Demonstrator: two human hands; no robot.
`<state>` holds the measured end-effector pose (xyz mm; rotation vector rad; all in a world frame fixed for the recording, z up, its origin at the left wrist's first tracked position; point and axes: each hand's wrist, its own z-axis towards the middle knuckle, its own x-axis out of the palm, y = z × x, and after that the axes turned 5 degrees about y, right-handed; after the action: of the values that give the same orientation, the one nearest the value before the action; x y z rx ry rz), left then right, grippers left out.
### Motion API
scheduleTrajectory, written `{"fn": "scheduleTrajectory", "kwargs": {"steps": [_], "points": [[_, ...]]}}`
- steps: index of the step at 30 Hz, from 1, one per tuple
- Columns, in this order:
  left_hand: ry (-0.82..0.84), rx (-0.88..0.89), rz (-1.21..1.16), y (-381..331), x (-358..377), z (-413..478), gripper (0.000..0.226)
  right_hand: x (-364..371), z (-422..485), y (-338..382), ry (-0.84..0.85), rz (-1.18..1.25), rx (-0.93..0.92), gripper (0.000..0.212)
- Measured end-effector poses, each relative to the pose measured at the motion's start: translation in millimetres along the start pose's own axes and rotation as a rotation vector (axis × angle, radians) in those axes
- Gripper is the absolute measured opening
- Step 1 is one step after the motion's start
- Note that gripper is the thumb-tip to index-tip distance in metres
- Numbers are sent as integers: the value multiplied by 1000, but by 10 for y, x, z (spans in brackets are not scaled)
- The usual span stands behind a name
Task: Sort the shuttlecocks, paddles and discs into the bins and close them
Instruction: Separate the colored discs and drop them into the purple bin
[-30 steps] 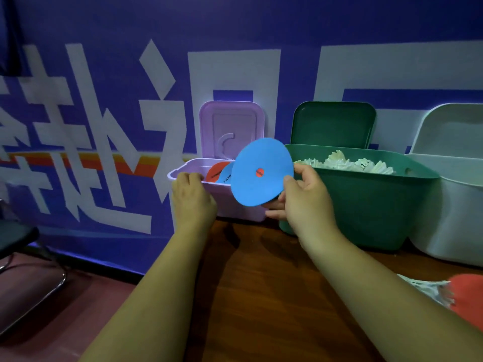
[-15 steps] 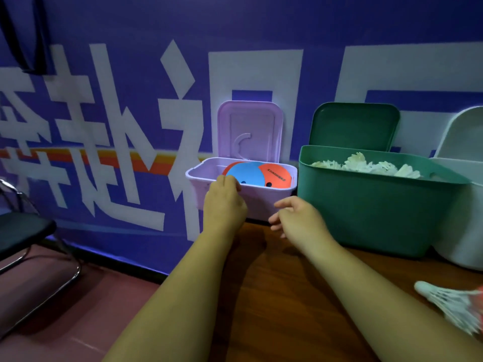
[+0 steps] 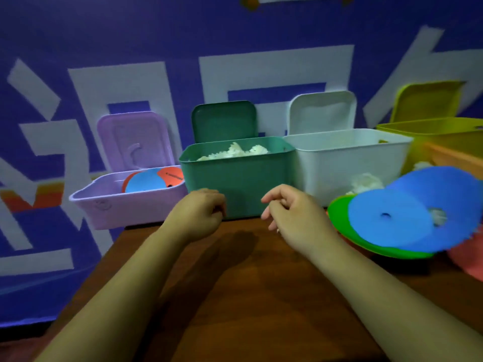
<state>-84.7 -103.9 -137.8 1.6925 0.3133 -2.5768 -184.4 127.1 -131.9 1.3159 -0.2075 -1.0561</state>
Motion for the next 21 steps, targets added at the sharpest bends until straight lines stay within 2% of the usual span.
{"fn": "scheduleTrajectory", "kwargs": {"steps": [2,4,10,14,17,19,21], "points": [[111,-6,-110,-397,58,132,26,-305,-206,-143,-71,-11,28,28],[154,-13,-187,-790,130,268,30,-592,-404,-277,-150,-26,38,28],[74,171,-377,-1980,433,586,32,-1268,-896,-641,-412,-88,-53,24],[105,201,-344,-2502,822,747,23,-1640,-1145,-842,-610,-192,-105,22],[258,129,-275,-2695,959,902,48,-1833,-1228,-1053,-720,-295,-148,23],[340,86,-185,-2744,997,983,70,-1873,-1242,-1188,-722,-295,-113,26],[351,57,-112,-2755,1049,1019,84,-1856,-1243,-1300,-691,-317,-74,31]]}}
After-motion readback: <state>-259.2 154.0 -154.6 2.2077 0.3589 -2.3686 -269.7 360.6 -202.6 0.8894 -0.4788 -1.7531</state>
